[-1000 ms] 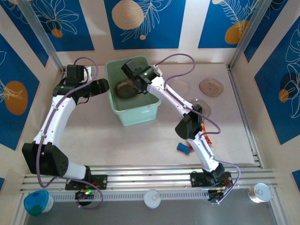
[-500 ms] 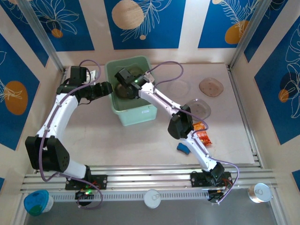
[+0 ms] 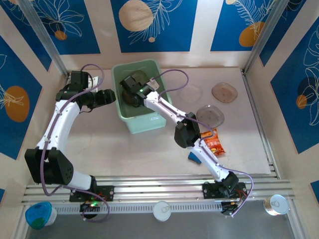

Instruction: Place the plates into the plastic bin on the countertop

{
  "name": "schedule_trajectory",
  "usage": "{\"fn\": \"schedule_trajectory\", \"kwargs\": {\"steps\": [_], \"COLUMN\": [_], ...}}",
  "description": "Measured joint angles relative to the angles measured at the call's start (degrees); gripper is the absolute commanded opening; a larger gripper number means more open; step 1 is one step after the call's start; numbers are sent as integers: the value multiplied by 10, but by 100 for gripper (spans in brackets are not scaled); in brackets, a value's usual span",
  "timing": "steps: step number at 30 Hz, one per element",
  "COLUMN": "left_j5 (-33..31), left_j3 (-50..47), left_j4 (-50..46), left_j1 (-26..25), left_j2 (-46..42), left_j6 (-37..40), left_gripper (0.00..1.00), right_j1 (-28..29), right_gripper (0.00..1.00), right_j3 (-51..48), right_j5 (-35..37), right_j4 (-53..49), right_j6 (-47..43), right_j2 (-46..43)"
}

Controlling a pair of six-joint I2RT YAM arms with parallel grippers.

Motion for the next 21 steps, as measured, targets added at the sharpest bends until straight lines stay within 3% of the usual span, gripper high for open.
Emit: {"fn": "schedule_trajectory", "kwargs": {"steps": [10,21], "left_j5": [-4,-4], "left_j3": [0,0], "left_j4": [-3,-3], "left_j1": [3,7], "left_j2": [-1,-7], "left_j6": [4,4], "left_gripper": [75,75], "right_j1": [0,0], "right_gripper": [2,26], "right_j3": [5,7], "right_j5": [-8,-25], "right_j4": [28,34], "right_j6": [-4,1], "right_j2": [31,48]}}
